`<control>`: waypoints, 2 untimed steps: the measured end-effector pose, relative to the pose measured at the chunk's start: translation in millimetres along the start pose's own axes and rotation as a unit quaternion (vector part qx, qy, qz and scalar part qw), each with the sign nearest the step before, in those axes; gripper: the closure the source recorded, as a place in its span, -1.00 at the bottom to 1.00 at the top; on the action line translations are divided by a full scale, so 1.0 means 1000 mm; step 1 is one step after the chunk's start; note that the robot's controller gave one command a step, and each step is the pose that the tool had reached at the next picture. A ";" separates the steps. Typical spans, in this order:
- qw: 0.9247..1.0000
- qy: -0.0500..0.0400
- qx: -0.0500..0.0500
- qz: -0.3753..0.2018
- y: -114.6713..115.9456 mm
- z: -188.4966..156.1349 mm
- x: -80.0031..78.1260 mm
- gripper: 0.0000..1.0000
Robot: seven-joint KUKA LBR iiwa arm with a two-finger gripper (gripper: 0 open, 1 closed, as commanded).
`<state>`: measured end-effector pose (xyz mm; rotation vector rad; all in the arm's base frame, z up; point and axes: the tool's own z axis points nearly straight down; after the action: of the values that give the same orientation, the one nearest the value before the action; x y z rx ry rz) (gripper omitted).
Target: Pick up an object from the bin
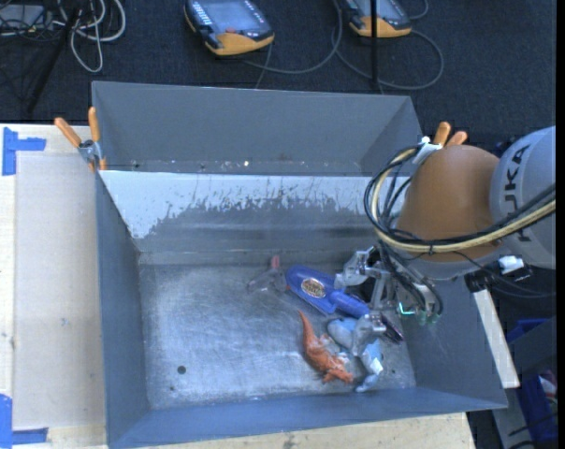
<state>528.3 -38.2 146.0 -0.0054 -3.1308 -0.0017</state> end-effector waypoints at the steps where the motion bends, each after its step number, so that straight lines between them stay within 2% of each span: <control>1: 1.000 -0.004 0.000 -0.001 0.000 -0.004 -0.002 -1.00; 2: 0.999 -0.006 0.000 0.039 -0.001 0.030 -0.009 -1.00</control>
Offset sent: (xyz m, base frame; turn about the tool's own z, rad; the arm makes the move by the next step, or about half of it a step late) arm 0.0129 -0.0006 -0.0760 0.1738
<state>536.8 -39.1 115.6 -0.1296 -3.1410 -0.0011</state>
